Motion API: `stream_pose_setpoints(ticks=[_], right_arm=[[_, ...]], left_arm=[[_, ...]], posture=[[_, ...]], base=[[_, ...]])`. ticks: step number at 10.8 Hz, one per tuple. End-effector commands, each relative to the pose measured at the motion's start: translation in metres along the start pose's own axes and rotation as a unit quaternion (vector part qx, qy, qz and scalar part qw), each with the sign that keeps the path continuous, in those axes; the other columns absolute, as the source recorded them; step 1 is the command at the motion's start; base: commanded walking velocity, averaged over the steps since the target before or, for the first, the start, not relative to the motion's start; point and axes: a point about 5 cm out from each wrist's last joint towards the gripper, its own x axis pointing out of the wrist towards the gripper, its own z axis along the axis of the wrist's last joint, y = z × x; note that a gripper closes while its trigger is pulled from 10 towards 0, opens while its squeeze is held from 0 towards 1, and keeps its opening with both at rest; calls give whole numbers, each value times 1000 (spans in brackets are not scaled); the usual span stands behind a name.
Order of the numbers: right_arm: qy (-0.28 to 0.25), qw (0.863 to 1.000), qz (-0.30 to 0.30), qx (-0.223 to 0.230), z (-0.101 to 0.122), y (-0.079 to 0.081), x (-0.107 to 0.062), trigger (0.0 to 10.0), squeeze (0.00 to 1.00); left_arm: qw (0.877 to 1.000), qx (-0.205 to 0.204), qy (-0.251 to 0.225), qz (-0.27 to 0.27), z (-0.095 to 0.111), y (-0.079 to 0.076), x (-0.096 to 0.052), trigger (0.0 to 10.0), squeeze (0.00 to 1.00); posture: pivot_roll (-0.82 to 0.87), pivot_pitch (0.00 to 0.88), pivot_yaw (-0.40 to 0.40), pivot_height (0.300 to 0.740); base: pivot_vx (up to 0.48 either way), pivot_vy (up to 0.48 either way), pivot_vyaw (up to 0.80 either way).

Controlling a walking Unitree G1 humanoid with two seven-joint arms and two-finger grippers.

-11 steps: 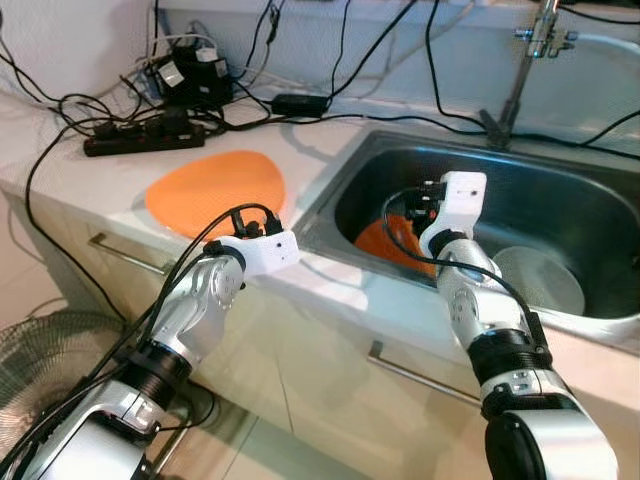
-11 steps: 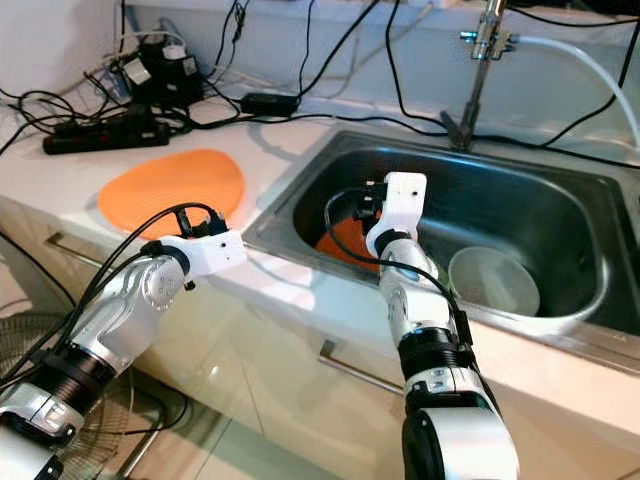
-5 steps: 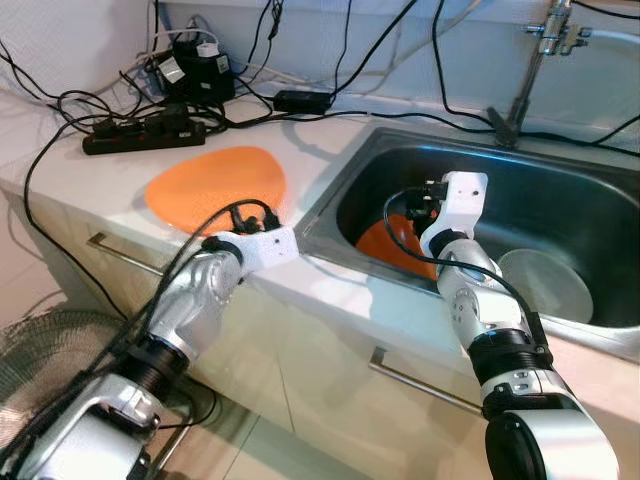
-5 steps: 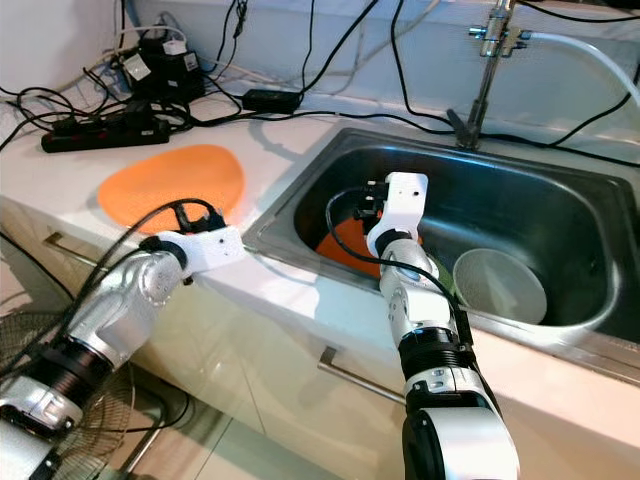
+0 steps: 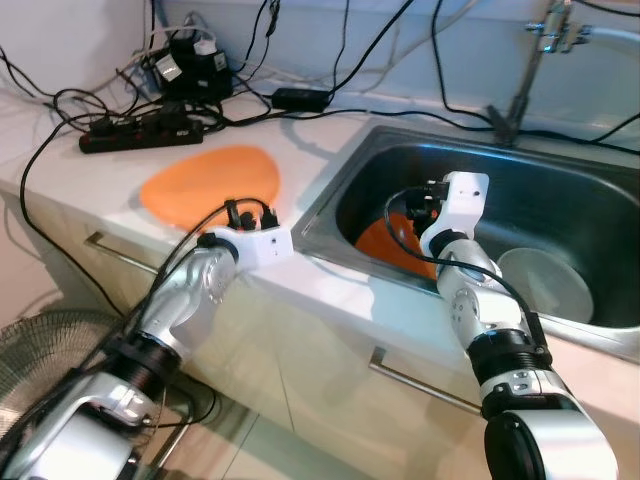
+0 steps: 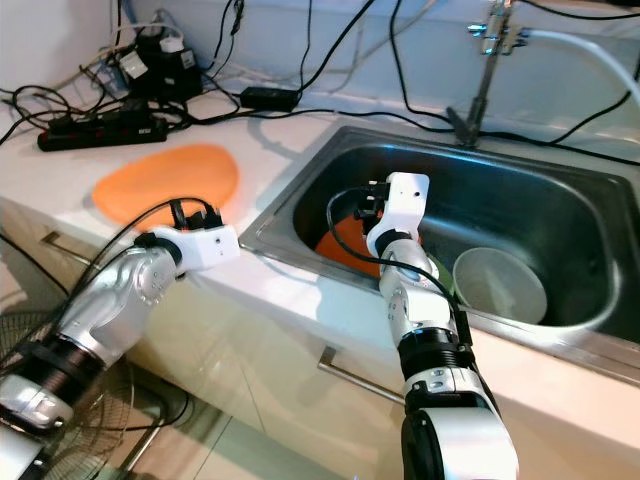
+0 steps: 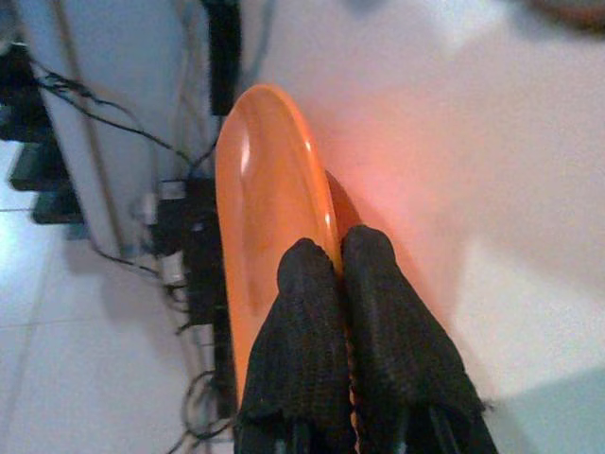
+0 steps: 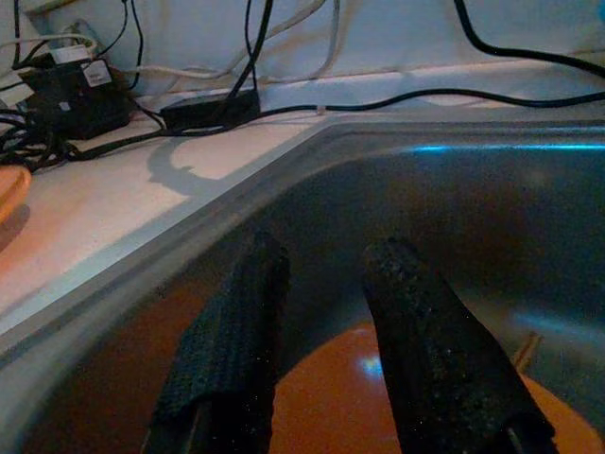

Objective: Kitchen organization

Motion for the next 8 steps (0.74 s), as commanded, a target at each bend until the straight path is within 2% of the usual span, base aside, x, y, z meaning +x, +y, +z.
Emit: stream_pose_setpoints(ticks=[1, 3, 4, 6, 7, 8], right_arm=[[2, 1000, 4, 5, 1, 3, 2, 10000, 0], [2, 1000, 7, 8, 1, 6, 2, 10000, 0], [2, 1000, 8, 10, 1, 7, 2, 10000, 0], [-3, 1000, 9, 17, 5, 6, 3, 10000, 0], [-5, 1000, 10, 27, 6, 6, 3, 10000, 1000], [-13, 999, 7, 52, 13, 2, 4, 10000, 1000]], left_arm=[[997, 26, -28, 71, 14, 36, -2, 0, 0], [991, 43, -80, 100, 37, 54, -10, 0, 0], [984, 50, -129, 112, 54, 59, -15, 10000, 0], [974, 51, -193, 108, 77, 54, -19, 10000, 0], [974, 57, -198, 100, 78, 51, -18, 10000, 0], [972, 61, -207, 90, 80, 47, -18, 10000, 0]], posture=[[150, 0, 70, 740], [152, 0, 73, 740], [154, 0, 73, 740], [146, 0, 78, 740], [145, 0, 79, 740], [140, 0, 81, 740]], base=[[0, 0, 0], [0, 0, 0], [0, 0, 0], [0, 0, 0], [0, 0, 0], [0, 0, 0]])
